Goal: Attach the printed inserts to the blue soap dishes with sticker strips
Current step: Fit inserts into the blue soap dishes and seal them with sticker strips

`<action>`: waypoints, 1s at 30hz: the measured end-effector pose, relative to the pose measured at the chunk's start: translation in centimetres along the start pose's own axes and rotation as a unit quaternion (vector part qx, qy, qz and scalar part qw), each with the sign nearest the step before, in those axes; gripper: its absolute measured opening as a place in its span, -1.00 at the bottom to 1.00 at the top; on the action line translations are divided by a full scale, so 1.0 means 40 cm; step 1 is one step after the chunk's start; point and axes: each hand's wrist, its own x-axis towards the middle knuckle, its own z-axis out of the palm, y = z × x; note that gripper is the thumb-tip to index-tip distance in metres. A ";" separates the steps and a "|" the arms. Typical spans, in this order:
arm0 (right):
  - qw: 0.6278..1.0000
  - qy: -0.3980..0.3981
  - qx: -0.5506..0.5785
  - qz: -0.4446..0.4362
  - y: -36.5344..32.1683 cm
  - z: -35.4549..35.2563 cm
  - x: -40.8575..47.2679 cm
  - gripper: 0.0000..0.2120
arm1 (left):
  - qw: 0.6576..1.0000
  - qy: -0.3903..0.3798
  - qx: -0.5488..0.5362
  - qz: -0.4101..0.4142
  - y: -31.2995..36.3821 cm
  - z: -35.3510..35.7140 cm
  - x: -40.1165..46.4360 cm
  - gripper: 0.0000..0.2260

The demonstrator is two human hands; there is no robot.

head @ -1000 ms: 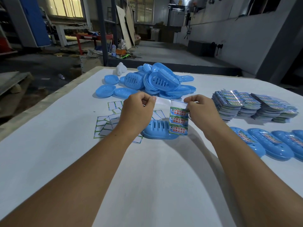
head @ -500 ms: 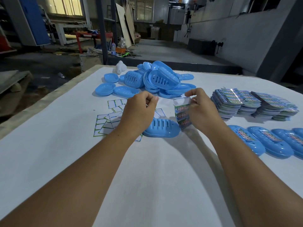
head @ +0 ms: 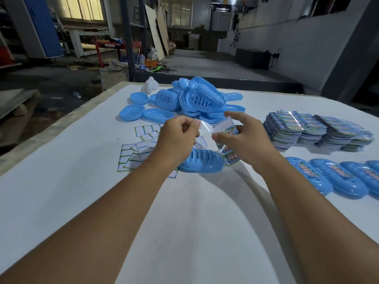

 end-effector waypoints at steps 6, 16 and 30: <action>0.993 -0.024 -0.109 -0.026 0.000 -0.019 0.000 -0.39 | 0.996 0.011 0.069 0.050 -0.006 -0.006 -0.002 -0.80; 0.987 -0.019 -0.157 -0.024 -0.001 -0.047 0.000 -0.45 | 0.965 0.056 0.195 0.166 -0.006 -0.024 0.003 -0.82; 0.995 -0.045 0.017 0.091 -0.005 -0.060 0.003 -0.65 | 0.923 0.078 0.232 0.297 0.016 -0.049 -0.007 -0.57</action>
